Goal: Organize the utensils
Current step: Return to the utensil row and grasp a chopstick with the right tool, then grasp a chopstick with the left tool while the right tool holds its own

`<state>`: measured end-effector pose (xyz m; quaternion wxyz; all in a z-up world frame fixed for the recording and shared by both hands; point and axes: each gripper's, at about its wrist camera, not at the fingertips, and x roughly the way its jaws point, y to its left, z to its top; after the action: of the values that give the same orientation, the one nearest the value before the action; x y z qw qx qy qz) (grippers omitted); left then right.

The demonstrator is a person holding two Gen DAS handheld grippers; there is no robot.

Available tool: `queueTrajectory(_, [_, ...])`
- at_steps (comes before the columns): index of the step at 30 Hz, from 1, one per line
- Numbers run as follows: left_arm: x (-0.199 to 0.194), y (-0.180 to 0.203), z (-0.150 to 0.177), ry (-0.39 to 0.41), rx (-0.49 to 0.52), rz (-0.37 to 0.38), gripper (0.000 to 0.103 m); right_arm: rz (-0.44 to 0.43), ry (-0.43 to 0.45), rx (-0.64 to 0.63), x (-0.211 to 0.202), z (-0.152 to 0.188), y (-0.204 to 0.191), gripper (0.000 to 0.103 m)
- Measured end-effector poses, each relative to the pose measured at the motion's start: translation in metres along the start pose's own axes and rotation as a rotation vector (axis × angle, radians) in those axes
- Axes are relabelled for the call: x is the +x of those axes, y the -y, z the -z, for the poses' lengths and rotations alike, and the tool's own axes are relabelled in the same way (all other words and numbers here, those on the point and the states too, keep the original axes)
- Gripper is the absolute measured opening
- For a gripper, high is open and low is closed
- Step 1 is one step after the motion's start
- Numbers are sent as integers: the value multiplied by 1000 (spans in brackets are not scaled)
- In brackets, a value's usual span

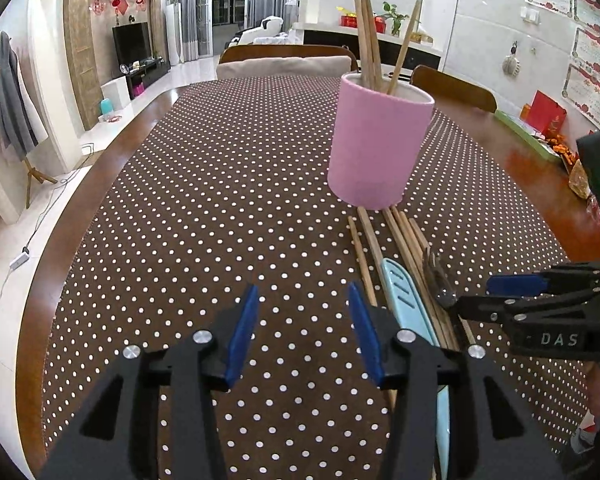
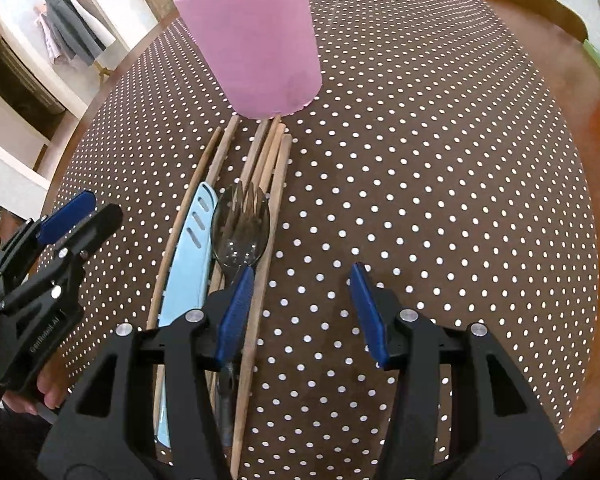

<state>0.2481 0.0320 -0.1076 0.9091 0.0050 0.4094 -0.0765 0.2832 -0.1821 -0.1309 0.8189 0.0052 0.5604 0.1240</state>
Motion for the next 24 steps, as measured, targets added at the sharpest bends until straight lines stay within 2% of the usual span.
queueTrajectory(4, [1,4,1,0,9,-2,47,59,-7,-54,6,-4,-16,49])
queueTrajectory(6, [2,6,2,-6,5,1,47,67,-6,-44,8,-8,-19,40])
queueTrajectory(8, [5,10,1,-16,6,8,47,125,2,-29,11,-12,-20,11])
queueTrajectory(9, [6,12,1,-19,10,10,47,127,7,-18,12,-15,-19,9])
queueTrajectory(11, [7,18,0,-24,27,16,52,80,6,23,12,-20,-11,7])
queueTrajectory(15, [13,29,-1,-39,52,19,55,-3,-2,102,12,-25,13,6])
queueTrajectory(20, [26,36,-4,-76,63,-4,56,-26,14,139,1,-23,36,6])
queueTrajectory(22, [36,38,-5,-106,64,-35,56,-35,28,148,-6,-22,42,6])
queueTrajectory(24, [42,39,-8,-114,54,-29,57,-41,43,149,-14,-25,55,6])
